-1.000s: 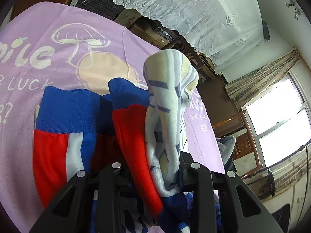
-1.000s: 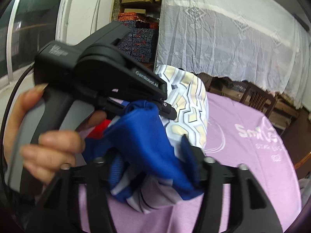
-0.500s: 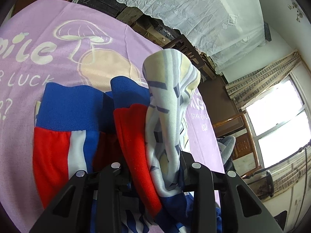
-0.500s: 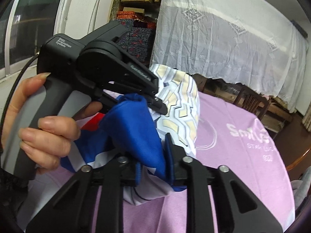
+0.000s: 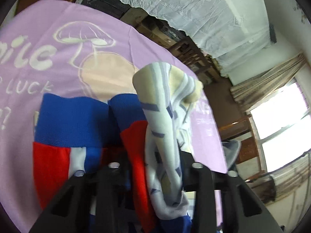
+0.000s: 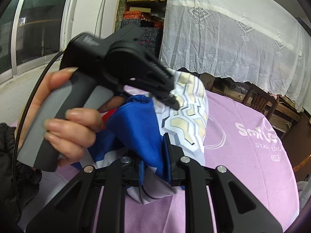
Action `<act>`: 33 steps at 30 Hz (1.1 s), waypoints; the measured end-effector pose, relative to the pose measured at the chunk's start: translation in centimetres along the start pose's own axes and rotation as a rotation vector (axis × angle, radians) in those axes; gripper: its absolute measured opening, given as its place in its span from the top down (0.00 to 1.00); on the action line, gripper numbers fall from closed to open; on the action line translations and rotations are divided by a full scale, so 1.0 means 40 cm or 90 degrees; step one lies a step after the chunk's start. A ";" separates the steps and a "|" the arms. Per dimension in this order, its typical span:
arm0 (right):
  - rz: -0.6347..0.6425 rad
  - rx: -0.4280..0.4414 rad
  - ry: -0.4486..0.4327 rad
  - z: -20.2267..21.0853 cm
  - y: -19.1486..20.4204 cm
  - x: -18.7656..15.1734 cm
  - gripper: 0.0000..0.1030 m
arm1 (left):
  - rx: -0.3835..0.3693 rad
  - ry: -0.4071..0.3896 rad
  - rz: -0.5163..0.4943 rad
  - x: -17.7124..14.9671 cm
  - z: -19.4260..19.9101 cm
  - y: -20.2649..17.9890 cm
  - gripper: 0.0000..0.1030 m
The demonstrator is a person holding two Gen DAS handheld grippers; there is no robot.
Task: Fold large clothes
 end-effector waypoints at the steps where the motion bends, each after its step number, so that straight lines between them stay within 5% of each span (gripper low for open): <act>1: -0.008 0.003 -0.002 0.001 -0.009 0.001 0.78 | 0.001 -0.003 -0.003 -0.002 0.004 -0.003 0.72; 5: -0.026 0.004 -0.003 0.007 -0.023 0.003 0.76 | 0.018 -0.014 -0.028 -0.007 0.016 -0.035 0.77; 6: -0.032 0.014 -0.001 0.011 -0.025 0.006 0.84 | 0.024 -0.018 -0.035 -0.008 0.021 -0.044 0.79; 10: -0.098 0.100 -0.007 0.050 -0.042 0.052 0.92 | 0.030 -0.049 -0.054 -0.010 0.083 -0.077 0.81; 15: -0.069 0.161 -0.001 0.078 0.026 0.129 0.93 | 0.079 -0.109 -0.071 -0.025 0.208 -0.080 0.81; 20: -0.029 0.212 0.049 0.022 0.143 0.146 0.93 | 0.141 -0.124 -0.032 -0.045 0.274 0.005 0.80; 26: -0.049 0.297 0.225 -0.162 0.227 0.043 0.96 | 0.250 -0.064 0.058 -0.112 0.218 0.208 0.74; 29: -0.031 0.289 0.220 -0.175 0.234 0.035 0.97 | 0.221 -0.049 0.083 -0.116 0.199 0.252 0.71; 33: -0.032 0.292 0.214 -0.174 0.232 0.035 0.97 | 0.279 -0.057 0.043 -0.111 0.191 0.234 0.65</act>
Point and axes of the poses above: each gripper's, at about its wrist camera, not at the fingertips, and z roughly against the way its jaws point, y to its left, x to its top, the point moved 4 cm from there along -z, roughly the way its jaws point, and after that the axes turned 7 degrees about y, right-handed, at the moved point
